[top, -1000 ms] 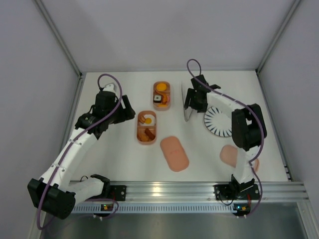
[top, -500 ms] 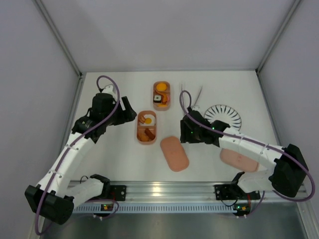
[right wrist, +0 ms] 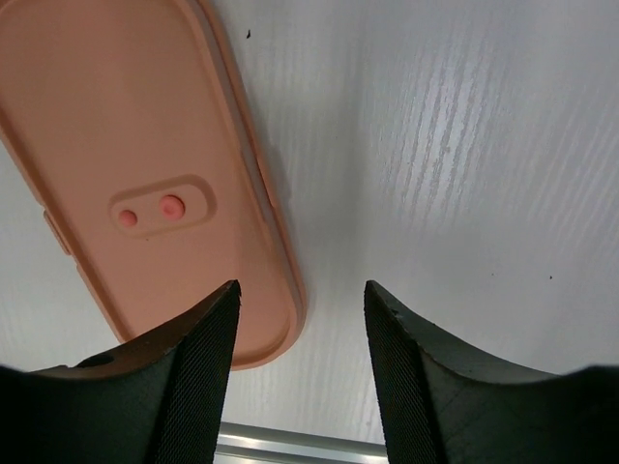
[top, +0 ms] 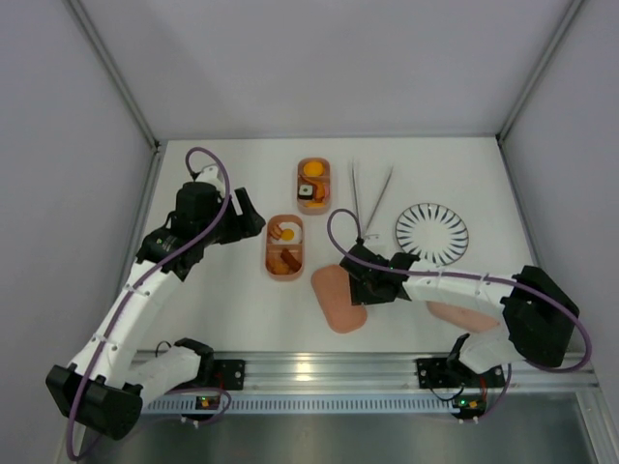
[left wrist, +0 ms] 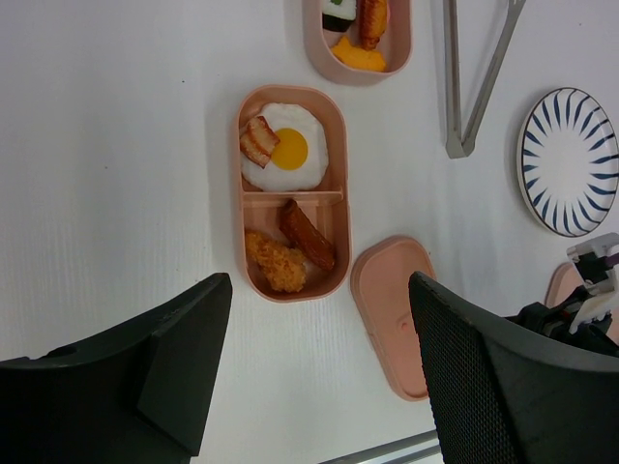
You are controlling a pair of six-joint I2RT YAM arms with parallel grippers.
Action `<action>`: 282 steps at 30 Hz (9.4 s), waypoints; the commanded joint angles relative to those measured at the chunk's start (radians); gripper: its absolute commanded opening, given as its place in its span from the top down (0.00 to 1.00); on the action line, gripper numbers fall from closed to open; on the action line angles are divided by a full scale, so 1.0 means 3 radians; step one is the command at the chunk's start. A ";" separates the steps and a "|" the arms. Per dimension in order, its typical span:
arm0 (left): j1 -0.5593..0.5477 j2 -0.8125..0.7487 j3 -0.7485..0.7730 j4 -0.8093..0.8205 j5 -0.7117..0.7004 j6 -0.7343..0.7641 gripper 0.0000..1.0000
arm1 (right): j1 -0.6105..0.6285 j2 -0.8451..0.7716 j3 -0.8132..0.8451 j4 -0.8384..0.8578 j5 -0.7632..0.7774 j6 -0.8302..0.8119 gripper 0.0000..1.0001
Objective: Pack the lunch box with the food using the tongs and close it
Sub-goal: Pick up the box lid from the center of the board, then move the packing box to the center of the board.
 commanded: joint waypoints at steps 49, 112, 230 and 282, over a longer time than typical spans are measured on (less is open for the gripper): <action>-0.1529 0.0013 -0.0671 0.0493 -0.0278 -0.0424 0.26 | -0.0017 -0.0514 -0.0077 0.0146 -0.0035 -0.0053 1.00; -0.4331 0.2381 -0.0287 0.1587 -0.3275 0.1146 0.29 | -0.0017 -0.0417 0.0204 -0.0151 -0.0091 -0.0094 1.00; 0.0291 0.0285 -0.0471 0.2824 0.1459 -0.0644 1.00 | -0.0784 -0.1292 0.1012 -0.0637 0.0456 -0.0620 0.65; 0.0409 -0.0574 -0.1008 0.1367 -0.0351 -0.0649 1.00 | -0.0656 0.2236 0.2985 0.0483 -0.0638 -0.1362 0.67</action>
